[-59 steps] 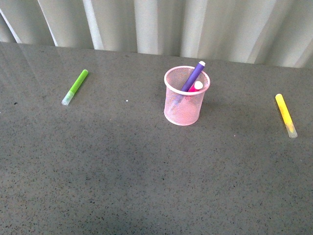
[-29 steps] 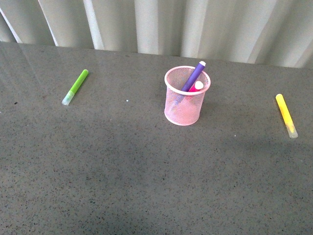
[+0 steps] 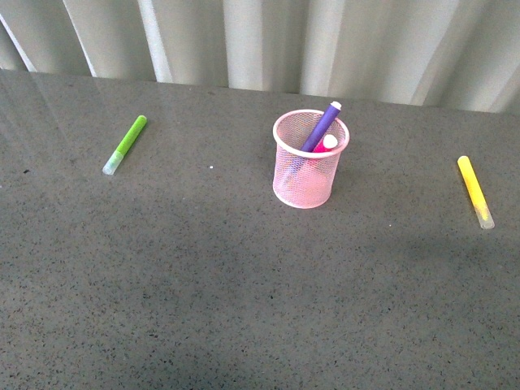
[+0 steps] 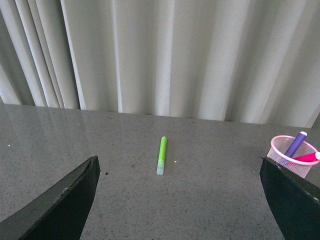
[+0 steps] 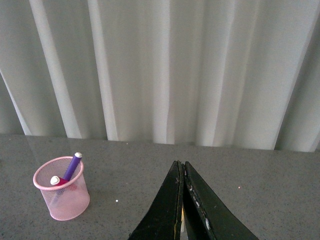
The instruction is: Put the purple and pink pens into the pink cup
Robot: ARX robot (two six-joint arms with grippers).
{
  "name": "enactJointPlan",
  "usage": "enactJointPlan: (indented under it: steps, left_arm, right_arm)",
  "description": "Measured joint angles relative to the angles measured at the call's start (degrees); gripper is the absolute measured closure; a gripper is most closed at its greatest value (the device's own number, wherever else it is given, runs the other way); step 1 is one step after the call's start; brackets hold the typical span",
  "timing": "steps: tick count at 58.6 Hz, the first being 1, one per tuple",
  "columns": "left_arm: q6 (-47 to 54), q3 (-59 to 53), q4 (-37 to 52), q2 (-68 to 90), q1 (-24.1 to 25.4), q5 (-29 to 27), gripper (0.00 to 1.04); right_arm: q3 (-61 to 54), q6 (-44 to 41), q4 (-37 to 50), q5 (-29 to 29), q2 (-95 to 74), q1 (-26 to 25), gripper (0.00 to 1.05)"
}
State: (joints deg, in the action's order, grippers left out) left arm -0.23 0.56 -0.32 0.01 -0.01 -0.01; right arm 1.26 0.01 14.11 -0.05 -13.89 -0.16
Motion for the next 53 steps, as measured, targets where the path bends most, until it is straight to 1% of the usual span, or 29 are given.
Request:
enactJointPlan:
  steps: [15,17,18,20,33,35,37,40,42,45,47,53]
  left_arm:
    - [0.00,0.00,0.00,0.00,0.00,0.00,0.07]
    - [-0.02,0.00,0.00,0.00,0.00,0.00,0.07]
    - [0.00,0.00,0.00,0.00,0.00,0.00,0.07]
    - [0.00,0.00,0.00,0.00,0.00,-0.02,0.07]
    - [0.00,0.00,0.00,0.00,0.00,0.00,0.07]
    - [0.00,0.00,0.00,0.00,0.00,-0.02,0.07]
    - [0.00,0.00,0.00,0.00,0.00,0.00,0.07]
    - [0.00,0.00,0.00,0.00,0.00,0.00,0.07]
    - [0.00,0.00,0.00,0.00,0.00,0.00,0.07]
    - [0.00,0.00,0.00,0.00,0.00,0.00,0.07]
    - [0.00,0.00,0.00,0.00,0.00,0.00,0.07]
    - [0.00,0.00,0.00,0.00,0.00,0.00,0.07]
  right_arm:
    - [-0.02,0.02,-3.80,0.00,3.80,0.00,1.01]
    - [0.02,0.02,-7.61,0.02,6.75,0.00,1.01]
    - [0.00,0.02,-10.99,0.00,9.20,0.00,1.01]
    - [0.00,0.02,-13.53,0.00,11.63,0.00,1.01]
    - [0.00,0.00,-14.03,0.02,13.64,0.00,1.01]
    - [0.00,0.02,-14.03,0.02,13.64,0.00,0.98]
    - [0.00,0.02,-14.03,0.02,13.64,0.00,0.91]
    - [0.00,0.02,-14.03,0.02,13.64,0.00,0.84]
    - [0.00,0.02,-14.03,0.04,13.64,0.00,0.77]
    - [0.00,0.02,-14.03,0.02,13.64,0.00,0.70]
    - [0.00,0.02,-14.03,0.02,13.64,0.00,0.63]
    - [0.00,0.02,-14.03,0.02,13.64,0.00,0.47]
